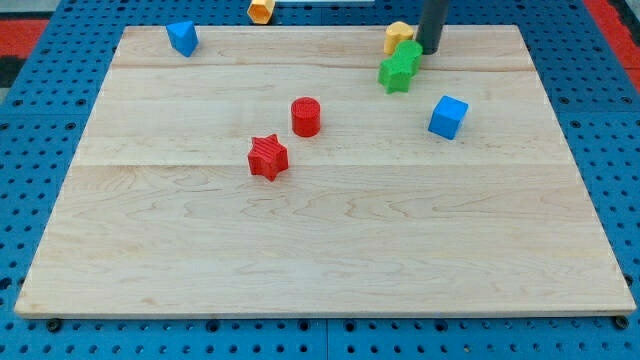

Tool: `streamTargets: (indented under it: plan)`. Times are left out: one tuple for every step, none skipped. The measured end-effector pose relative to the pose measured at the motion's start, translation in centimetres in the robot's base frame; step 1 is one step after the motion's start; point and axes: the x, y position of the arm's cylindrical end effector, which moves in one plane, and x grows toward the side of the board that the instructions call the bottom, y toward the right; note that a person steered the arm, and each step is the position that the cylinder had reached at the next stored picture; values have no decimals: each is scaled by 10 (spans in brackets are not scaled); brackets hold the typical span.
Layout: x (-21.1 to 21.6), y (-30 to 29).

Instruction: Place circles and stars in parallel lines

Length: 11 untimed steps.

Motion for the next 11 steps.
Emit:
streamTargets:
  plan:
    - [39, -38]
    - [80, -63]
    - [99, -63]
    - [111, -52]
    - [150, -59]
    - [153, -92]
    - [154, -166]
    - [157, -218]
    - [193, -217]
    - [216, -229]
    - [213, -273]
